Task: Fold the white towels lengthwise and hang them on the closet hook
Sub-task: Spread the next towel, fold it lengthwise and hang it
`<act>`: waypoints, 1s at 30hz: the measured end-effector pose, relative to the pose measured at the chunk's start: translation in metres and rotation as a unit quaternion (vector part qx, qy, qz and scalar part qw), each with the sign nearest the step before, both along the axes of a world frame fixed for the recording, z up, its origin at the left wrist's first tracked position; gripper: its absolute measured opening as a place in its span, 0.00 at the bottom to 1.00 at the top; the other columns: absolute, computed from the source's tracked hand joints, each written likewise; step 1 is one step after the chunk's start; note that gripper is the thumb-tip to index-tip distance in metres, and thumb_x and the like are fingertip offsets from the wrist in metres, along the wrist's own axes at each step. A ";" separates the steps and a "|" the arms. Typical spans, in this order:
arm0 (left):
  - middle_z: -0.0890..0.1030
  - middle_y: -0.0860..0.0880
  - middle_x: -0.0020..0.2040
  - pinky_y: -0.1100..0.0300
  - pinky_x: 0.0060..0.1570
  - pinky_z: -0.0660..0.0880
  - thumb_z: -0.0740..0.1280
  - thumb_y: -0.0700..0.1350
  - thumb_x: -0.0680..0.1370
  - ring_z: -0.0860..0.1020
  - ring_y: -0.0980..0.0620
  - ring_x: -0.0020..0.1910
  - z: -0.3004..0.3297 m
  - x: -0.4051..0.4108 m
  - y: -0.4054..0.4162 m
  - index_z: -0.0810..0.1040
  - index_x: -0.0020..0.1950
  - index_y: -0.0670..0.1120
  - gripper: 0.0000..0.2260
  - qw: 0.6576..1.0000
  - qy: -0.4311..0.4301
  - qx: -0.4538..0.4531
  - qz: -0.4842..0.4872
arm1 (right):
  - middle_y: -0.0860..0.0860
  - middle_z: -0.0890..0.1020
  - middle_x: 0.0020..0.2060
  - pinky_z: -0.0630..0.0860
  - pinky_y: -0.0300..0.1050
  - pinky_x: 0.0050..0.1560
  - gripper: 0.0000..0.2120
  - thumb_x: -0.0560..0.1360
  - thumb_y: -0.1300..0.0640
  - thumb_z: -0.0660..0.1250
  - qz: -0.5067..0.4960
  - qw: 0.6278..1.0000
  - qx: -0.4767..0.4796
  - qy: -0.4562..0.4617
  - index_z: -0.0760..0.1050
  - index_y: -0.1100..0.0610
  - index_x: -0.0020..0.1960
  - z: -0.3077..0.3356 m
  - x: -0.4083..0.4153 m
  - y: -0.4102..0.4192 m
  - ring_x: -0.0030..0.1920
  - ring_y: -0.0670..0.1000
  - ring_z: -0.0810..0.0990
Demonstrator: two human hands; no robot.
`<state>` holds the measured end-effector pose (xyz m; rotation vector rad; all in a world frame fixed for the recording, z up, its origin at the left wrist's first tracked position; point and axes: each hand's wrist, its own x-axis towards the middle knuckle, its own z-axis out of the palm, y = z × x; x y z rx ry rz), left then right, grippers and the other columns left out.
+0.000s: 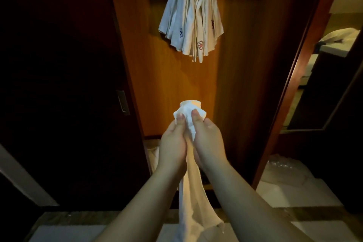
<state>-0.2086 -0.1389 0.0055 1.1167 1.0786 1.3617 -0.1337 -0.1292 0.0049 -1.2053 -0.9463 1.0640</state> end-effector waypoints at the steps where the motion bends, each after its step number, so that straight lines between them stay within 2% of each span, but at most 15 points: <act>1: 0.86 0.56 0.49 0.53 0.53 0.79 0.56 0.61 0.82 0.84 0.58 0.49 -0.001 0.000 -0.001 0.79 0.55 0.58 0.14 1.000 0.007 0.001 -0.004 | 0.40 0.85 0.42 0.82 0.43 0.46 0.16 0.76 0.33 0.62 0.002 1.000 0.010 -0.026 0.79 0.44 0.48 -0.003 0.000 0.000 0.44 0.40 0.85; 3: 0.86 0.54 0.49 0.52 0.53 0.79 0.55 0.60 0.83 0.84 0.57 0.50 -0.003 -0.002 0.001 0.79 0.56 0.59 0.14 1.000 0.011 0.000 -0.011 | 0.41 0.86 0.43 0.83 0.44 0.46 0.18 0.75 0.32 0.61 0.018 0.998 0.027 -0.045 0.80 0.44 0.49 -0.006 0.004 0.001 0.45 0.41 0.85; 6: 0.86 0.53 0.50 0.50 0.53 0.80 0.57 0.64 0.79 0.85 0.54 0.50 -0.003 -0.004 0.003 0.79 0.59 0.57 0.18 1.000 0.004 0.007 -0.006 | 0.43 0.86 0.47 0.82 0.46 0.48 0.14 0.79 0.37 0.62 0.039 0.998 0.043 -0.008 0.80 0.44 0.54 -0.004 0.011 0.001 0.49 0.44 0.86; 10: 0.86 0.52 0.51 0.52 0.53 0.79 0.57 0.61 0.82 0.85 0.53 0.52 0.001 -0.002 0.003 0.80 0.60 0.56 0.16 0.999 -0.013 0.029 -0.017 | 0.43 0.87 0.46 0.83 0.42 0.43 0.13 0.80 0.39 0.61 0.030 0.998 0.043 0.022 0.80 0.45 0.55 0.001 0.011 -0.001 0.47 0.44 0.86; 14: 0.85 0.61 0.50 0.71 0.43 0.77 0.53 0.63 0.81 0.81 0.66 0.52 0.003 0.004 0.001 0.76 0.61 0.59 0.17 0.997 0.015 0.050 -0.060 | 0.47 0.86 0.52 0.81 0.55 0.60 0.24 0.71 0.31 0.63 0.083 0.994 0.060 0.027 0.80 0.45 0.58 0.004 0.012 -0.003 0.55 0.47 0.84; 16: 0.83 0.66 0.52 0.75 0.48 0.74 0.50 0.67 0.77 0.77 0.73 0.55 0.006 0.003 -0.001 0.75 0.63 0.63 0.21 0.992 0.013 0.050 -0.113 | 0.46 0.84 0.58 0.76 0.53 0.64 0.27 0.70 0.30 0.64 0.133 0.987 0.084 0.037 0.78 0.42 0.63 0.007 0.019 -0.001 0.62 0.47 0.81; 18: 0.79 0.64 0.60 0.74 0.53 0.74 0.48 0.67 0.76 0.74 0.73 0.60 0.004 -0.003 0.002 0.69 0.72 0.61 0.28 0.988 0.003 0.062 -0.138 | 0.44 0.84 0.58 0.75 0.51 0.65 0.25 0.71 0.32 0.66 0.156 0.983 0.101 -0.006 0.77 0.40 0.64 0.011 0.025 -0.001 0.62 0.45 0.80; 20: 0.76 0.58 0.68 0.72 0.58 0.73 0.46 0.66 0.76 0.73 0.69 0.64 0.004 -0.008 0.002 0.62 0.79 0.53 0.34 0.986 0.001 0.071 -0.153 | 0.43 0.85 0.56 0.76 0.50 0.63 0.22 0.72 0.35 0.66 0.140 0.984 0.105 -0.038 0.78 0.41 0.63 0.013 0.027 0.000 0.60 0.43 0.81; 22: 0.75 0.65 0.68 0.73 0.60 0.71 0.46 0.68 0.76 0.70 0.73 0.65 0.005 -0.011 0.003 0.63 0.79 0.55 0.35 0.984 0.013 0.085 -0.157 | 0.40 0.85 0.53 0.76 0.43 0.58 0.22 0.72 0.35 0.64 0.111 0.986 0.111 -0.060 0.79 0.42 0.62 0.017 0.028 0.001 0.57 0.38 0.81; 23: 0.75 0.68 0.66 0.71 0.64 0.70 0.46 0.70 0.76 0.69 0.73 0.66 0.005 -0.014 0.003 0.69 0.75 0.58 0.33 0.983 0.012 0.089 -0.159 | 0.39 0.85 0.52 0.75 0.40 0.55 0.22 0.72 0.34 0.63 0.101 0.986 0.114 -0.075 0.79 0.42 0.61 0.020 0.029 0.002 0.55 0.36 0.81; 25: 0.73 0.65 0.70 0.53 0.73 0.67 0.49 0.72 0.75 0.67 0.64 0.72 0.008 -0.023 0.007 0.79 0.64 0.65 0.28 0.983 0.014 0.098 -0.154 | 0.40 0.86 0.49 0.76 0.40 0.50 0.21 0.72 0.34 0.62 0.092 0.983 0.117 -0.105 0.81 0.42 0.58 0.027 0.035 0.006 0.51 0.39 0.83; 26: 0.73 0.62 0.71 0.45 0.73 0.66 0.51 0.71 0.76 0.67 0.60 0.73 0.010 -0.029 0.011 0.81 0.61 0.65 0.25 0.984 0.046 0.119 -0.125 | 0.42 0.87 0.47 0.78 0.40 0.48 0.18 0.74 0.35 0.62 0.090 0.981 0.121 -0.119 0.81 0.43 0.55 0.031 0.040 0.009 0.48 0.41 0.85; 27: 0.73 0.61 0.71 0.43 0.73 0.66 0.54 0.68 0.78 0.67 0.59 0.73 0.014 -0.035 0.016 0.81 0.60 0.64 0.21 0.981 0.096 0.150 -0.073 | 0.42 0.87 0.46 0.79 0.39 0.45 0.17 0.75 0.35 0.62 0.087 0.979 0.127 -0.136 0.82 0.43 0.53 0.036 0.044 0.011 0.46 0.43 0.85; 29: 0.72 0.59 0.70 0.50 0.74 0.64 0.62 0.63 0.76 0.67 0.59 0.72 0.023 -0.048 0.027 0.75 0.61 0.66 0.15 0.955 0.190 0.225 0.018 | 0.41 0.87 0.44 0.79 0.34 0.40 0.17 0.74 0.34 0.63 0.083 0.971 0.144 -0.174 0.81 0.44 0.50 0.045 0.051 0.016 0.44 0.42 0.85; 30: 0.71 0.57 0.71 0.55 0.73 0.64 0.64 0.63 0.73 0.66 0.59 0.73 0.030 -0.055 0.032 0.71 0.62 0.69 0.17 0.940 0.229 0.250 0.025 | 0.39 0.86 0.43 0.77 0.33 0.38 0.17 0.73 0.33 0.63 0.086 0.966 0.151 -0.190 0.81 0.44 0.49 0.049 0.054 0.019 0.43 0.41 0.85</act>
